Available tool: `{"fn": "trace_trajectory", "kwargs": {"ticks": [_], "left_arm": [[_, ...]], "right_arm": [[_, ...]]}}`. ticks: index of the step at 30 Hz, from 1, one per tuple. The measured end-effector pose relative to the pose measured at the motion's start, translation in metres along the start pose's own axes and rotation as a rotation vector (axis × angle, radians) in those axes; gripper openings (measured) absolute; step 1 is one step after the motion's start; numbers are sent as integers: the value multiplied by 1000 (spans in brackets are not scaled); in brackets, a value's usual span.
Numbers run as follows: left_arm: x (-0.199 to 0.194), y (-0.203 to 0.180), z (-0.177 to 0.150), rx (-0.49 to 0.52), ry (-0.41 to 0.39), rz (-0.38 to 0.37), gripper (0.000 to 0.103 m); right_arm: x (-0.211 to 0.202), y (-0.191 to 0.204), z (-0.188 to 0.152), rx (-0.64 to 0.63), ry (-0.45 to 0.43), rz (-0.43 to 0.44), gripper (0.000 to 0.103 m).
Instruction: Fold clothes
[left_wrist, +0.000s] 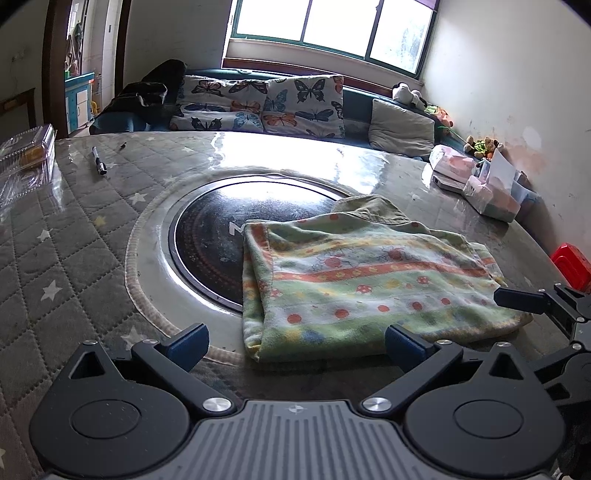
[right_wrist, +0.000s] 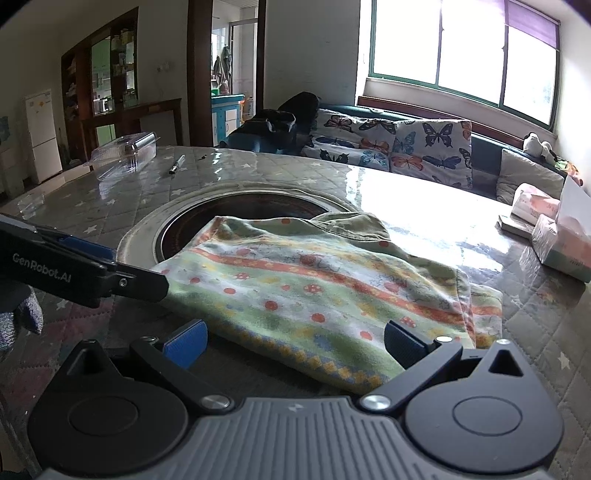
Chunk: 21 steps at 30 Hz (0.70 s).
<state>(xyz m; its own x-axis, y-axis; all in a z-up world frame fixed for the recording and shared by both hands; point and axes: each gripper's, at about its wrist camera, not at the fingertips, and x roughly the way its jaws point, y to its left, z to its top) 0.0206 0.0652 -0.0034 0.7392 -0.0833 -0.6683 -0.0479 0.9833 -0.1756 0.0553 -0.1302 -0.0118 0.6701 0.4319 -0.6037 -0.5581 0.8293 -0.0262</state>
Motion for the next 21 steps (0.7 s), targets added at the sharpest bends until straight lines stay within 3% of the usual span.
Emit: {"fn": "trace_trajectory", "kwargs": {"ticks": [21], "left_arm": [[-2, -4, -6, 17, 25, 41, 103]], "right_arm": [[-7, 25, -4, -53, -8, 43, 103]]}}
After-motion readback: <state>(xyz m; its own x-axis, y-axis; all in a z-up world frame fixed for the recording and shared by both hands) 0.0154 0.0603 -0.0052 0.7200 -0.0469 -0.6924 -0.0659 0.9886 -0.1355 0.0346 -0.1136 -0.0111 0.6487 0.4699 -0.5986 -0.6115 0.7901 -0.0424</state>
